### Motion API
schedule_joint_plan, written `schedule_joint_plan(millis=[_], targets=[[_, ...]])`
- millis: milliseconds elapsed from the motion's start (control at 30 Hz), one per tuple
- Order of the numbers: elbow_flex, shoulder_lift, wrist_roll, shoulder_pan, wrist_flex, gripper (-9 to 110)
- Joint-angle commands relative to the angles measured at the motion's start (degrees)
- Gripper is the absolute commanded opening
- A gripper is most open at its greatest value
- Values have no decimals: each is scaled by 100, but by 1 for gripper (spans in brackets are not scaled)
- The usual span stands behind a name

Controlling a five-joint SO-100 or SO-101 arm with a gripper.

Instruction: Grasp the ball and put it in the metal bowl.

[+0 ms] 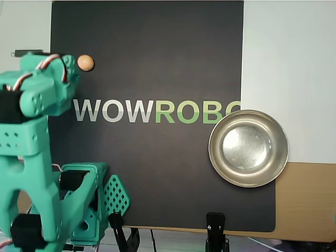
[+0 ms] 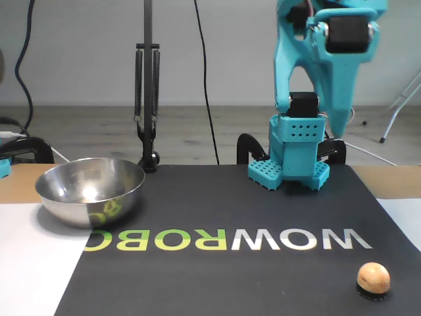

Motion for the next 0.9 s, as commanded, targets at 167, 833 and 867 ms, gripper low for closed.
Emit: schedule_joint_plan(millis=[167,833,867], targets=[[-1072,-1327,-18,-220,149,0],[-1257,-2584,-18,-650,70,0],[-1310,-2654,-18,-650,70,0]])
